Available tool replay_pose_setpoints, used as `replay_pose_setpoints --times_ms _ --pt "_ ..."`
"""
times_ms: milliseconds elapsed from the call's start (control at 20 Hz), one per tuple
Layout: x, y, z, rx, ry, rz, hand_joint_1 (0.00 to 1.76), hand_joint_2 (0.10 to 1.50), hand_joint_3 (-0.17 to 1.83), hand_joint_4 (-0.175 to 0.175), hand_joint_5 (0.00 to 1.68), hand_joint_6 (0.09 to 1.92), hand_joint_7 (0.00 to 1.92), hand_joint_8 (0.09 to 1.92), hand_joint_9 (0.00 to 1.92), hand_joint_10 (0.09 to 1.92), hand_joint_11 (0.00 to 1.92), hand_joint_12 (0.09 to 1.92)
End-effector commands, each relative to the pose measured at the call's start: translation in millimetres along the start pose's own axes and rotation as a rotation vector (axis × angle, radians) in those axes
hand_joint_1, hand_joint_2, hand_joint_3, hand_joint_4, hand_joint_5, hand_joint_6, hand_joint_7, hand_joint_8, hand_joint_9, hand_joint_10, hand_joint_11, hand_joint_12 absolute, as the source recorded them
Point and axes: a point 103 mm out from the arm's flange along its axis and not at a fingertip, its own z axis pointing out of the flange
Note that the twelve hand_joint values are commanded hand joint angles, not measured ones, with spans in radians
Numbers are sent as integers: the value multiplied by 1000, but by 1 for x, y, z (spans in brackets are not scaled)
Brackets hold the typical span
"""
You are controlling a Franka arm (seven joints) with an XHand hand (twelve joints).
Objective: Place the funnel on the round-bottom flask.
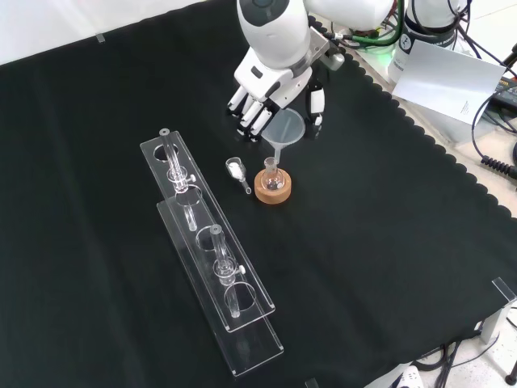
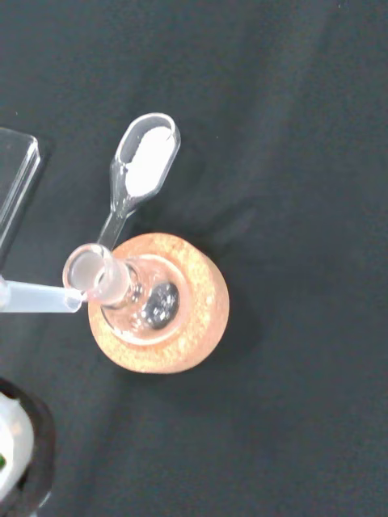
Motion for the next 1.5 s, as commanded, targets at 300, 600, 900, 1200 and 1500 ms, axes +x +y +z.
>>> replay_pose_setpoints --times_ms 300,600,900,1200,1500 --pt "-7 -3 -8 -5 -2 9 792 703 533 -46 520 896 234 746 711 688 254 1381" --pt "-8 -1 -1 11 0 9 792 702 535 -46 520 894 233 747 710 688 255 1381" --pt "-12 1 3 18 11 15 791 702 537 -46 520 893 231 747 710 688 251 1380" --pt "-11 2 5 16 14 9 790 701 539 -46 520 892 230 747 709 689 250 1381" --pt "-7 4 5 17 11 7 790 701 541 -46 520 891 229 748 709 690 250 1382"
